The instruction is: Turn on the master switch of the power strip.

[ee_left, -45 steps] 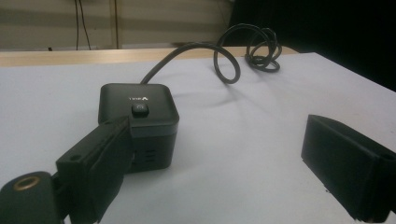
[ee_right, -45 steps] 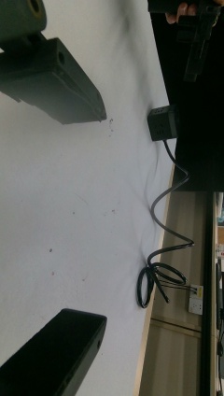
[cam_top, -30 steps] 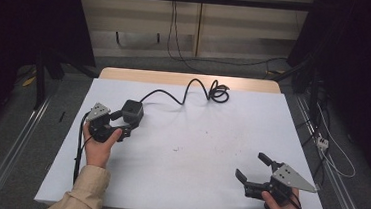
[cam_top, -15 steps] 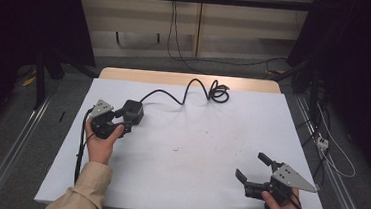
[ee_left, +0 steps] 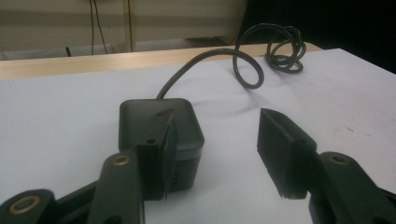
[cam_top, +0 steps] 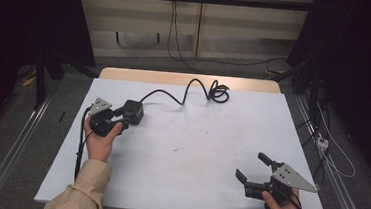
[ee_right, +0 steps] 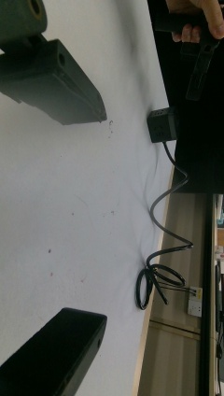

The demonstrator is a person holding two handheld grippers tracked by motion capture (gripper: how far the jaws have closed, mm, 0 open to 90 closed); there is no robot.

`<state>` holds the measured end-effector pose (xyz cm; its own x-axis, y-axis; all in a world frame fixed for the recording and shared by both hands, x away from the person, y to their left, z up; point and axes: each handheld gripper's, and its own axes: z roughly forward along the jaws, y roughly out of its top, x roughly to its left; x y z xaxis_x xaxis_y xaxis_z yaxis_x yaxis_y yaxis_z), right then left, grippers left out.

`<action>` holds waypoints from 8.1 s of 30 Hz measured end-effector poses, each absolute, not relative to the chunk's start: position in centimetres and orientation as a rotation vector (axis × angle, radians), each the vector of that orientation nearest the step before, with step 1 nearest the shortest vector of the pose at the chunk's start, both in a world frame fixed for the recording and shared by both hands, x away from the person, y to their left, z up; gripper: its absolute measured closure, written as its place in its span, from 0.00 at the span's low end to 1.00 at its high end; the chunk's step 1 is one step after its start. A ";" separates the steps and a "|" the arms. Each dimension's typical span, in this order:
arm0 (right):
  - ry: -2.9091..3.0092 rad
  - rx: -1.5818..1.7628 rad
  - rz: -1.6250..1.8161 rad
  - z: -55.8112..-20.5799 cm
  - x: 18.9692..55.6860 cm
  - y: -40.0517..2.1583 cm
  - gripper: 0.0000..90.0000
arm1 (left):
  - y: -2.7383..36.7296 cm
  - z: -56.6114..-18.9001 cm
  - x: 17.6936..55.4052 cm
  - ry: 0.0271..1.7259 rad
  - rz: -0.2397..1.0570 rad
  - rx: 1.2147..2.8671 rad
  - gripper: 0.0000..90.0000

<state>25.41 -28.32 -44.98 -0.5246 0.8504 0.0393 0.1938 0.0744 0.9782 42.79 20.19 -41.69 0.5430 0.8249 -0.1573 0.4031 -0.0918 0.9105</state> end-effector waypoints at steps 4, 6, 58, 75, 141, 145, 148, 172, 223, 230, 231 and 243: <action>1.787 1.035 1.485 -45.0 25.4 -28.3 0.04 | 20.3 -41.9 43.0 1.050 0.488 1.714 0.58; 1.787 1.036 1.486 -45.0 25.4 -28.3 0.04 | 20.3 -42.0 43.1 1.054 0.487 1.720 0.61; 1.795 1.028 1.497 -44.9 25.4 -28.2 0.04 | 20.6 -41.5 45.0 1.112 0.473 1.754 1.00; 1.805 1.025 1.504 -45.0 25.4 -28.2 0.05 | 20.4 -41.7 46.1 1.132 0.459 1.762 1.00; 1.811 1.020 1.511 -45.0 25.4 -28.2 0.05 | 19.8 -42.2 47.4 1.151 0.480 1.798 1.00; 1.811 1.020 1.510 -45.0 25.4 -28.1 0.05 | 19.8 -42.2 47.4 1.150 0.491 1.808 1.00; 1.812 1.020 1.511 -45.0 25.4 -28.1 0.05 | 19.6 -42.2 47.4 1.150 0.498 1.812 1.00; 1.811 1.011 1.512 -44.9 25.3 -28.0 0.05 | 19.8 -42.3 47.4 1.146 0.487 1.820 1.00; 1.813 0.997 1.513 -44.8 25.2 -27.9 0.05 | 19.7 -42.5 47.3 1.173 0.485 1.803 1.00; 1.812 0.996 1.515 -44.8 25.2 -27.9 0.05 | 19.6 -42.4 47.3 1.177 0.487 1.806 1.00; 1.811 0.996 1.515 -44.8 25.2 -27.9 0.05 | 19.6 -42.4 47.3 1.177 0.486 1.806 1.00; 1.810 0.989 1.521 -44.8 25.1 -27.8 0.05 | 19.6 -42.5 47.3 1.185 0.488 1.801 1.00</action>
